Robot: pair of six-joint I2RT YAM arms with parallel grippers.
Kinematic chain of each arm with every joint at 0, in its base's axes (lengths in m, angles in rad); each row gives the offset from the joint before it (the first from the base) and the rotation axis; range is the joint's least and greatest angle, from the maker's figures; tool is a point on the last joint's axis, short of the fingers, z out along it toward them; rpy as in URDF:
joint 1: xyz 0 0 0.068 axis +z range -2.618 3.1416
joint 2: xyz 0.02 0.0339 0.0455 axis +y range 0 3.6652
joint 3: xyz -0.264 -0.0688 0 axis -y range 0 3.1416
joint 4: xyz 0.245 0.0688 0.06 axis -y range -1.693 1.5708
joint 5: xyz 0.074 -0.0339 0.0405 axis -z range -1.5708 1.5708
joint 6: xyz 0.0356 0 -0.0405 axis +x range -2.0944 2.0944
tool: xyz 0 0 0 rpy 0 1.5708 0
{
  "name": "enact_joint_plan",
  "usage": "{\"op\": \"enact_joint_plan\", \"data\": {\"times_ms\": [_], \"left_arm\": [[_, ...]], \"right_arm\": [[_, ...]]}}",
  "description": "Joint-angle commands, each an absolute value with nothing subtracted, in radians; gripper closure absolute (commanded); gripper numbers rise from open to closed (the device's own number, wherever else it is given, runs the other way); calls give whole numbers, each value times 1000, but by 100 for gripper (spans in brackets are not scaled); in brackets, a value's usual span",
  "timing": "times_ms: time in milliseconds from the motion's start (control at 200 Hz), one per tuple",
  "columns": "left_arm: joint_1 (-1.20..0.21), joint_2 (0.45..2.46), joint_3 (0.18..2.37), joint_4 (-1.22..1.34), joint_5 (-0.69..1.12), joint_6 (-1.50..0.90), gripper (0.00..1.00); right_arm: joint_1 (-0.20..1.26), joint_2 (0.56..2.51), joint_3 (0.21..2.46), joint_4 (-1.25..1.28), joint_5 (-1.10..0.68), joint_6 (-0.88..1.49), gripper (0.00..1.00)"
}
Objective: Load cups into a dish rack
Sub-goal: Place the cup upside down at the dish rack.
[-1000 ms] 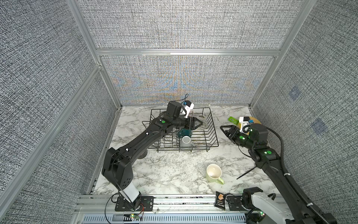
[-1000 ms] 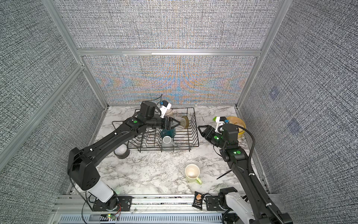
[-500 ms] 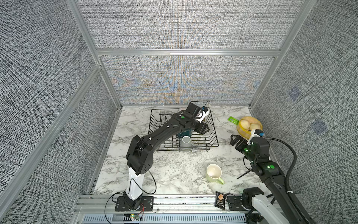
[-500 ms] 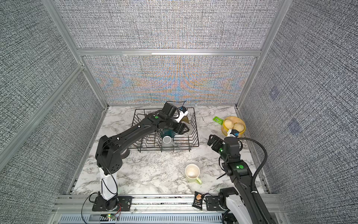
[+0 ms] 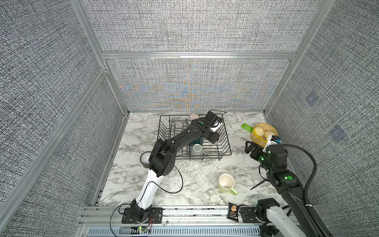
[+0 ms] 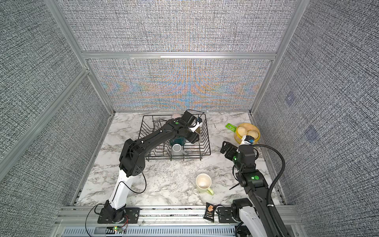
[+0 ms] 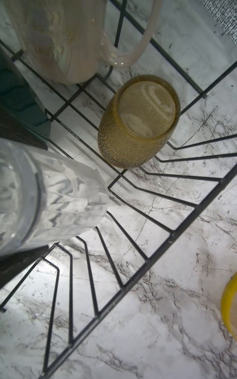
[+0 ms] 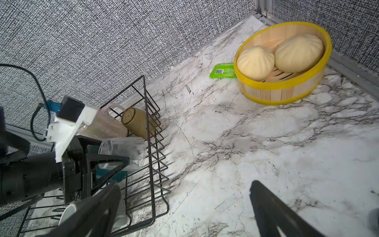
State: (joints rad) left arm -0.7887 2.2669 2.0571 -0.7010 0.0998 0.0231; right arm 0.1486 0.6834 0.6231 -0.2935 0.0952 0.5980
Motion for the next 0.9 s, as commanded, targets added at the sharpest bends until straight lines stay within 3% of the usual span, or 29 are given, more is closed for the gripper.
{"op": "enact_joint_plan", "data": {"times_ms": [0,350,620,895], "left_arm": [[-796,2281,2070,-703,26,59,54],[-814,2369,2148,-712,-73,95,51],[-815,2397,2189,-742,-58,82,37],[-817,2342,2148,-751,-25,55,32]], "right_arm": [[149,689,626,-293,84,584,1],[148,655,618,-268,54,609,1],[147,637,673,-367,68,513,1],[147,603,669,-412,66,495,1]]}}
